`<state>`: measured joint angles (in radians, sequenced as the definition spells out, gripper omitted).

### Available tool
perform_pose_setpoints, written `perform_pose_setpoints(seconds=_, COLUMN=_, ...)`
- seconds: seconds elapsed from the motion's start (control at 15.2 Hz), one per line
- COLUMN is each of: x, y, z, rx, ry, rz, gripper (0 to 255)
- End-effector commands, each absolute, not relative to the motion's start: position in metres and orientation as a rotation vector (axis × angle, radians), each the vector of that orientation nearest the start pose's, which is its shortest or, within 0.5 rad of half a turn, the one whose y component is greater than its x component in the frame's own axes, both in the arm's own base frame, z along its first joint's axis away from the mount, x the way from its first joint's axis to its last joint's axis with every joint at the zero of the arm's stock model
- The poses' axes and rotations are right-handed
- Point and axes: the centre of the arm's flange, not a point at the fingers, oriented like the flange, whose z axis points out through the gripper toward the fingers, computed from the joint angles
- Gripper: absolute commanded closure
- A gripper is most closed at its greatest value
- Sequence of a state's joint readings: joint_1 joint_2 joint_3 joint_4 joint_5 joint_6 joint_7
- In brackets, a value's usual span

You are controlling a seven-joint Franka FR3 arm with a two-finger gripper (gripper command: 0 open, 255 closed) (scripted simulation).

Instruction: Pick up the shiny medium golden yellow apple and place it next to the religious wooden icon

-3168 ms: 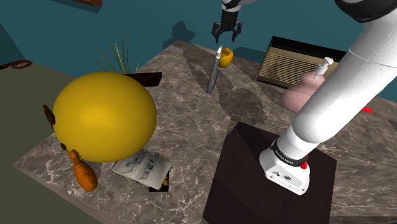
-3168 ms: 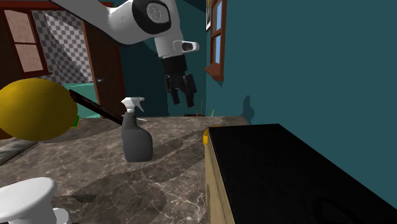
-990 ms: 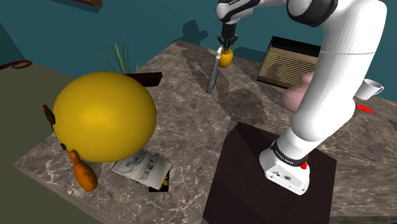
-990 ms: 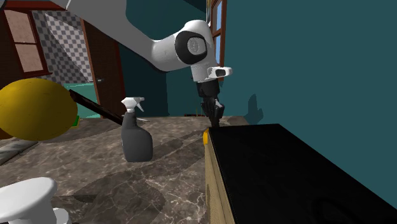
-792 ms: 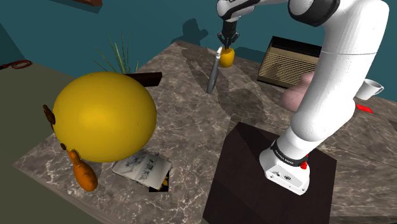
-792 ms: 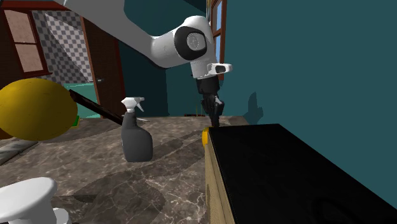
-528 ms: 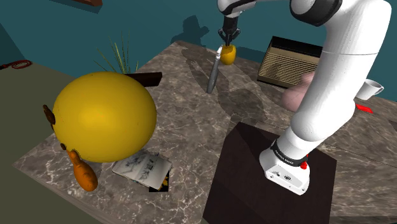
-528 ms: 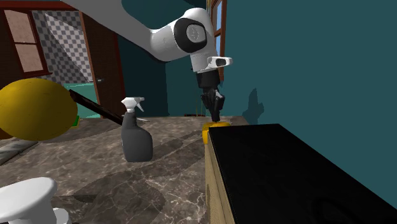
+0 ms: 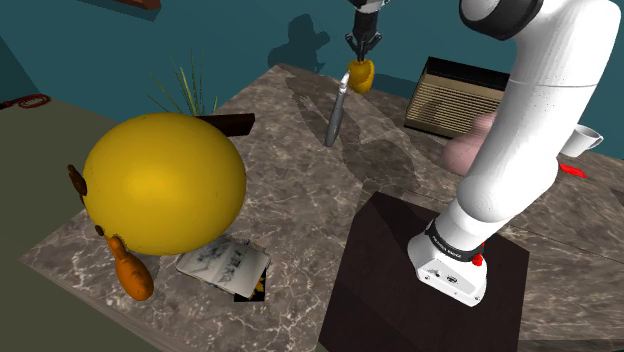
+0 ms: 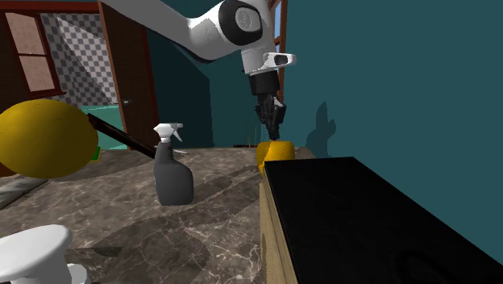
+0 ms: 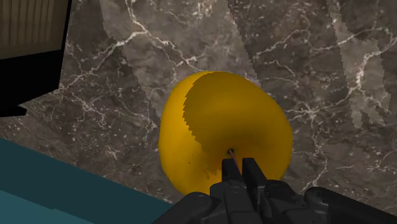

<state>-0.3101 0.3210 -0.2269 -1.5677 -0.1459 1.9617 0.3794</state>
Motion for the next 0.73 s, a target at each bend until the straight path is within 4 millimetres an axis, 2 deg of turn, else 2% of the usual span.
perform_pose_setpoints(seconds=0.0, x=0.574, y=-0.332, z=0.481, rx=-3.053, ry=1.386, rz=-0.106, gripper=255)
perform_pose_setpoints(seconds=0.66, x=0.574, y=-0.332, z=0.534, rx=-3.053, ry=1.386, rz=-0.106, gripper=255)
